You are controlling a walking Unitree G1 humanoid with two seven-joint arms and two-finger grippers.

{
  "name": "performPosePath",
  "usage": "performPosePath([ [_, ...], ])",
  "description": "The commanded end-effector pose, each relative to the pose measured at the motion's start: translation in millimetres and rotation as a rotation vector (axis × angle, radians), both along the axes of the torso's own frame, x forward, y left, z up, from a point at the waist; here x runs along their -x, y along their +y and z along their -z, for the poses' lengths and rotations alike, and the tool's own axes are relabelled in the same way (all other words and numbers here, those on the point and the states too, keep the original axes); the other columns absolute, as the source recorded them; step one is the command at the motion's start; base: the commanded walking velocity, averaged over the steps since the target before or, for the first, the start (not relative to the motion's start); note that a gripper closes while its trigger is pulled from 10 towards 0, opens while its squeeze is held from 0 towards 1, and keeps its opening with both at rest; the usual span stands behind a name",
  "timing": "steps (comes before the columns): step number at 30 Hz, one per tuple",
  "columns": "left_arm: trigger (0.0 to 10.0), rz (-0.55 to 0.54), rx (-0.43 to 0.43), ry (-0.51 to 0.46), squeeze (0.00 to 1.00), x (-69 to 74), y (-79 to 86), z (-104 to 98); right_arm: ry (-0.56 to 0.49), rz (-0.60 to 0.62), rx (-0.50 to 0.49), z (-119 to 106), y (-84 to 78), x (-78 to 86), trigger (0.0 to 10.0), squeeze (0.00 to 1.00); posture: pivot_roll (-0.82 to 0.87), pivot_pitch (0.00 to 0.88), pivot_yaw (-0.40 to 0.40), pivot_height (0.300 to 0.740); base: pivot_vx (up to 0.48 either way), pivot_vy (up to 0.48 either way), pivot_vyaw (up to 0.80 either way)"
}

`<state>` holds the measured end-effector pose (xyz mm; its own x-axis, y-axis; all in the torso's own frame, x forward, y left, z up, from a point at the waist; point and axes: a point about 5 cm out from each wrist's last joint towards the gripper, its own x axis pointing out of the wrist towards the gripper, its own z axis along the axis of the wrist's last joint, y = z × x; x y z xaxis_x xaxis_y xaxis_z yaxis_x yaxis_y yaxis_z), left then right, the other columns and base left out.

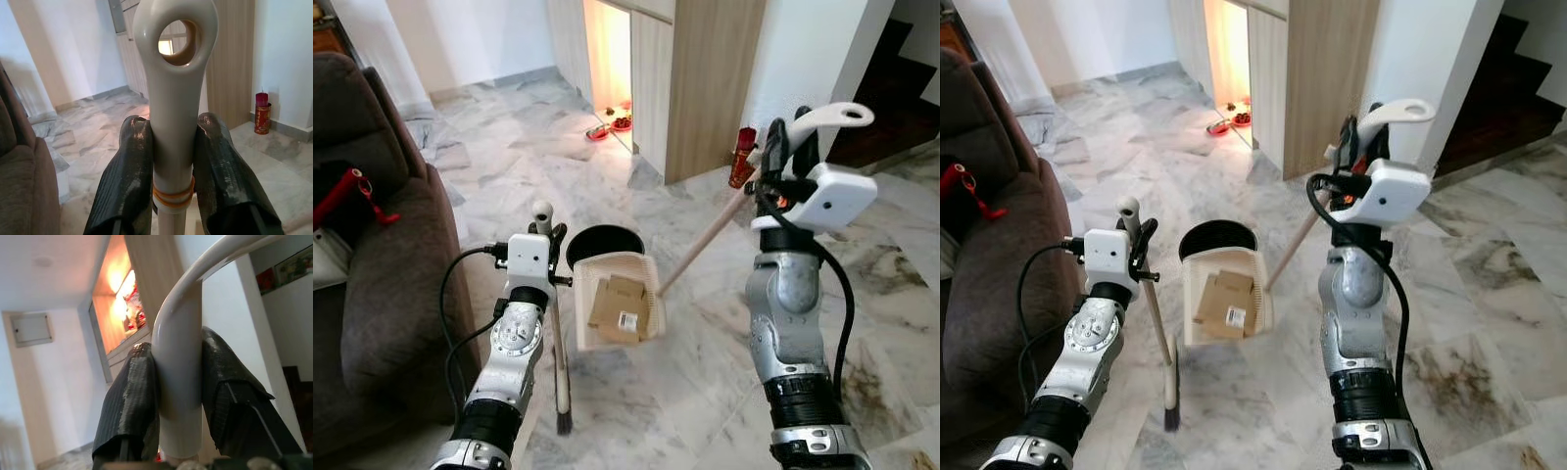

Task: Sweep floor

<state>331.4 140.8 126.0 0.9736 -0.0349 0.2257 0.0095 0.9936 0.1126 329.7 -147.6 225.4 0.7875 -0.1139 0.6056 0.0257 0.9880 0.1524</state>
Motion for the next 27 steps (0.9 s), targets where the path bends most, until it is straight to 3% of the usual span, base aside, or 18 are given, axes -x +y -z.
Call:
performPosePath([
  [1, 10.0, -0.003, -0.013, -0.057, 0.0, -3.1, 1.9, -12.7, -0.098, 0.018, -0.023, -21.7, -1.8, 4.3, 10.0, 0.0, -0.06, 0.0, 0.066, 0.74, 0.0, 0.0, 0.0],
  [12, 10.0, -0.008, -0.013, -0.044, 0.0, -4.0, 2.8, -12.2, -0.09, -0.005, -0.027, -23.5, 3.6, 4.3, 10.0, 0.0, -0.06, 0.0, 0.067, 0.74, 0.0, 0.0, 0.0],
  [27, 10.0, -0.015, -0.015, -0.043, 0.0, -3.6, 4.3, -11.7, -0.083, -0.015, -0.021, -22.7, 4.9, 3.9, 10.0, 0.0, -0.05, 0.0, 0.065, 0.74, 0.322, 0.0, 0.0],
])
